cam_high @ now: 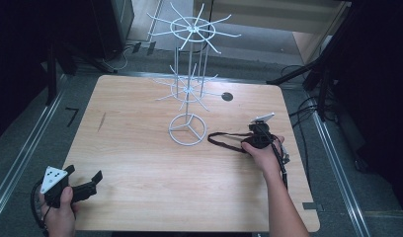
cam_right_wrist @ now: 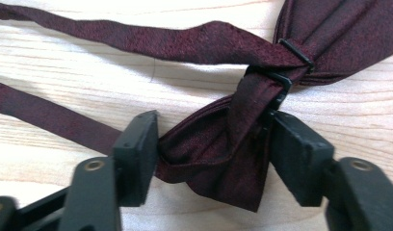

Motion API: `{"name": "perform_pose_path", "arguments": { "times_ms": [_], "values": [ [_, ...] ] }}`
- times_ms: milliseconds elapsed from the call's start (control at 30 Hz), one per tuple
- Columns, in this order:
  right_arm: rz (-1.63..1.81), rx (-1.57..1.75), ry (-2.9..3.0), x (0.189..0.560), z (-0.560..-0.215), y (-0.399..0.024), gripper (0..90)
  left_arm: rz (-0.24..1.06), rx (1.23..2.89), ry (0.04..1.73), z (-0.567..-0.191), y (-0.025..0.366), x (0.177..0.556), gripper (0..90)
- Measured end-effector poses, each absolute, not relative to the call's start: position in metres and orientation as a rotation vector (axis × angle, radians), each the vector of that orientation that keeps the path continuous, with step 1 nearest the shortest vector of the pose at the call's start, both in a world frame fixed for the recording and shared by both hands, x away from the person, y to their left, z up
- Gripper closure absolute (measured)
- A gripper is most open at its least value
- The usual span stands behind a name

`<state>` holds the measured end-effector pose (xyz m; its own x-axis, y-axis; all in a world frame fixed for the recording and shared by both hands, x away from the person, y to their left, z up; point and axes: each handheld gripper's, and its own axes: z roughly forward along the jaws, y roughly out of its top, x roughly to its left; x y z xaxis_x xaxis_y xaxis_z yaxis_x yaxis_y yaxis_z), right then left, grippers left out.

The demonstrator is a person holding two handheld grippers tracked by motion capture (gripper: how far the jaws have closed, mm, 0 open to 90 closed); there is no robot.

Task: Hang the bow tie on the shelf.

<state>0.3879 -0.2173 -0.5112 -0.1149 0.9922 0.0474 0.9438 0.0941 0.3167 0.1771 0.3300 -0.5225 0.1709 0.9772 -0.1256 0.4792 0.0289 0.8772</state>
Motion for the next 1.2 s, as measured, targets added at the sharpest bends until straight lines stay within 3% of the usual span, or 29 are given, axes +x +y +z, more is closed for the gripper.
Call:
{"name": "perform_pose_path", "arguments": {
  "times_ms": [67,100,333,733,1200],
  "values": [
    [0.409,1.952,2.189,0.387,-0.511,-0.217,46.4,0.724,1.583,1.435,-0.522,0.33,0.177,0.4],
    [0.426,1.933,2.194,0.386,-0.51,-0.219,57.7,0.723,1.584,1.437,-0.522,0.33,0.177,0.4],
    [0.438,1.877,2.22,0.381,-0.509,-0.223,78.3,0.722,1.581,1.438,-0.523,0.33,0.177,0.4],
    [0.587,1.821,2.157,0.377,-0.498,-0.225,80.9,0.722,1.581,1.439,-0.523,0.33,0.177,0.4],
    [0.874,1.769,2.064,0.374,-0.458,-0.215,80.6,0.721,1.577,1.436,-0.523,0.331,0.177,0.4]
  ]
}}
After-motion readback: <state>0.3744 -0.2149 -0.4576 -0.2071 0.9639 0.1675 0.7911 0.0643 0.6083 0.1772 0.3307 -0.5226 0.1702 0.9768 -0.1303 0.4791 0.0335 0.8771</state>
